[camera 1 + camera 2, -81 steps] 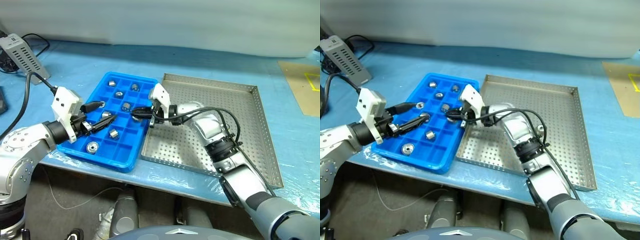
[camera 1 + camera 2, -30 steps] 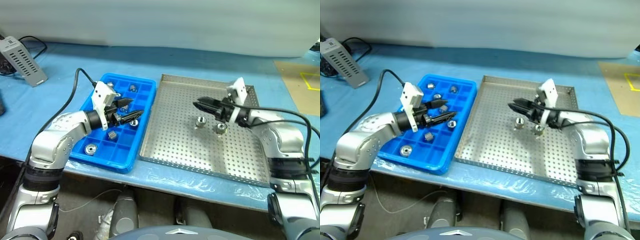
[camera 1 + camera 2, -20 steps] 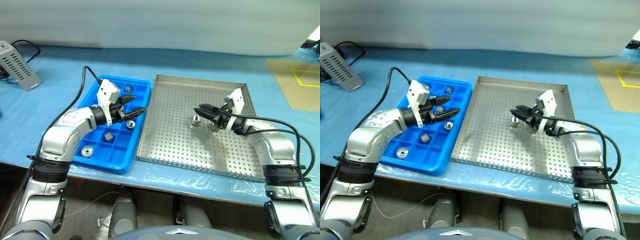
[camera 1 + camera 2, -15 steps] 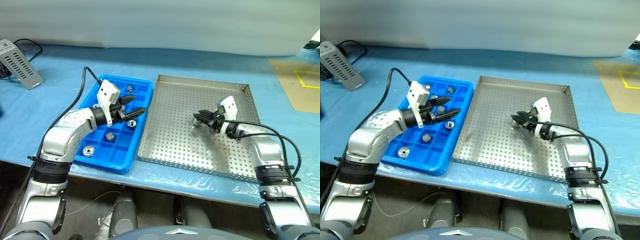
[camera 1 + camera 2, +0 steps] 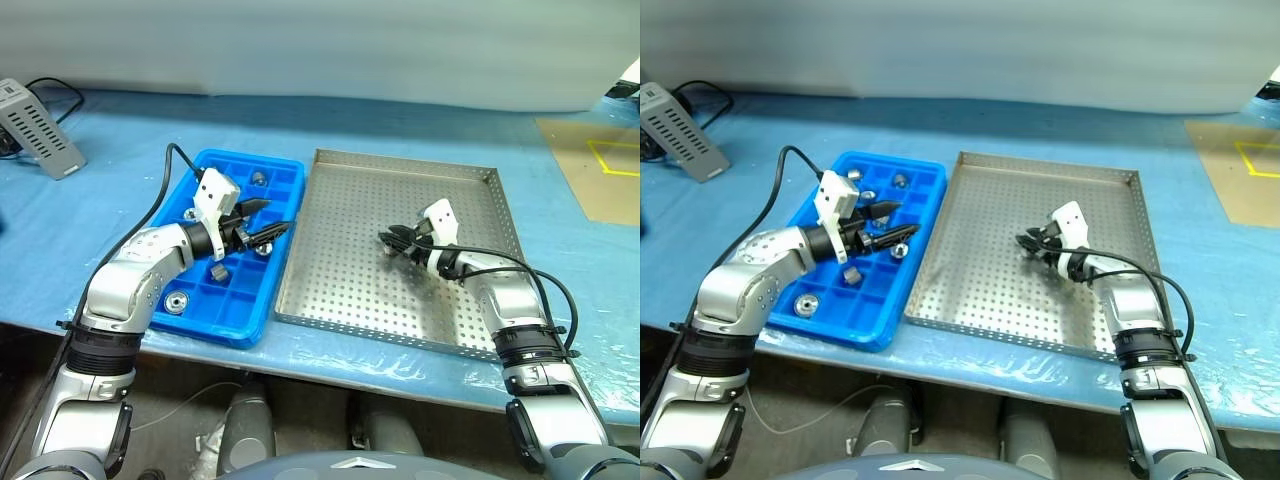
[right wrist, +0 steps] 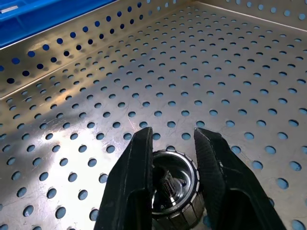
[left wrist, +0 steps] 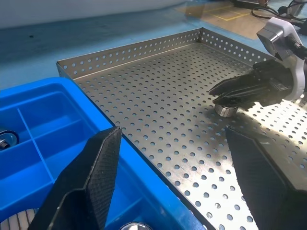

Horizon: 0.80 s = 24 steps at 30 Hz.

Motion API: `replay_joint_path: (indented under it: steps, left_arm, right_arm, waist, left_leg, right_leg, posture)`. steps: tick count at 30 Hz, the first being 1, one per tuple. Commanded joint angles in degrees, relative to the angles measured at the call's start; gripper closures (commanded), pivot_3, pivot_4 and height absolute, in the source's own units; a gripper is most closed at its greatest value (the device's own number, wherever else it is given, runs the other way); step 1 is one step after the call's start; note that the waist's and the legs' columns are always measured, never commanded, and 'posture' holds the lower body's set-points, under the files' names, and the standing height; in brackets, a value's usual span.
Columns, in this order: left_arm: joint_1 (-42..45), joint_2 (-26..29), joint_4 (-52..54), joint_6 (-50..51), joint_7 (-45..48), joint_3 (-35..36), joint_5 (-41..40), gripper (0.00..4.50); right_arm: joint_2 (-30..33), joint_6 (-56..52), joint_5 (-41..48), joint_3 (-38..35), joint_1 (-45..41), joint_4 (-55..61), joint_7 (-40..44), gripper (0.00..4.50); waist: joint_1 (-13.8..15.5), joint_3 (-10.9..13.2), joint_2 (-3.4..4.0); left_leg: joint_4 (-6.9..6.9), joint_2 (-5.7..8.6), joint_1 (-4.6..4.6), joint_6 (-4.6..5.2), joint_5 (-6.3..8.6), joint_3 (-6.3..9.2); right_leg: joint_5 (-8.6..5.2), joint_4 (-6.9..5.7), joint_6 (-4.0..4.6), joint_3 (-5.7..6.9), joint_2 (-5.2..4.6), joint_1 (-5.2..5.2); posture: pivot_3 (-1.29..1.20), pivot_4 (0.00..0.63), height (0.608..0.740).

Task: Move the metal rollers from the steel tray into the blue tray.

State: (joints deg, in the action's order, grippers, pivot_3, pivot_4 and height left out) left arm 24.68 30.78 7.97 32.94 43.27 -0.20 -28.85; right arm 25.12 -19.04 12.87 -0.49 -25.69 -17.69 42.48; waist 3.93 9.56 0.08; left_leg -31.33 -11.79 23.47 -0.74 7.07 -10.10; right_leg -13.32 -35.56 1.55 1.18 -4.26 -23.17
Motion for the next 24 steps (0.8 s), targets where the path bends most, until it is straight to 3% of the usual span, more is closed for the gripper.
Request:
replay_joint_path:
  steps: [1, 13, 24]
  left_arm:
    - [0.3, 0.4, 1.3, -1.4, 0.2, 1.5, 0.3, 0.84]
    - [0.3, 1.2, 0.0, -2.5, 1.4, 1.9, 0.6, 0.84]
    - [3.2, 5.9, -0.2, -1.7, 1.2, 6.6, 0.6, 0.84]
  right_arm:
    - [0.0, 1.3, -0.3, 0.3, 0.7, 0.1, 0.8, 3.67]
    - [0.1, 3.6, -0.8, 0.2, 0.3, -2.7, 2.7, 3.67]
    - [-6.0, -5.4, 6.0, -0.4, -9.3, 9.4, 0.9, 3.67]
  waist:
    - [0.0, 0.0, 0.0]
    - [0.0, 0.0, 0.0]
    - [-0.1, 0.0, 0.05]
  left_leg:
    - [0.0, 0.0, -0.01, 0.0, 0.0, 0.0]
    - [0.02, -0.01, -0.05, 0.0, 0.0, 0.0]
    - [0.08, -0.02, 0.03, -0.01, -0.01, -0.01]
  right_leg:
    - [0.0, 0.0, 0.0, 0.0, 0.0, 0.0]
    - [0.0, 0.01, 0.0, -0.01, 0.0, 0.03]
    - [0.0, -0.03, 0.0, -0.03, 0.02, -0.14]
  posture:
    - [-0.07, 0.15, 0.74]
    - [-0.06, 0.15, 0.74]
    - [-0.04, 0.15, 0.74]
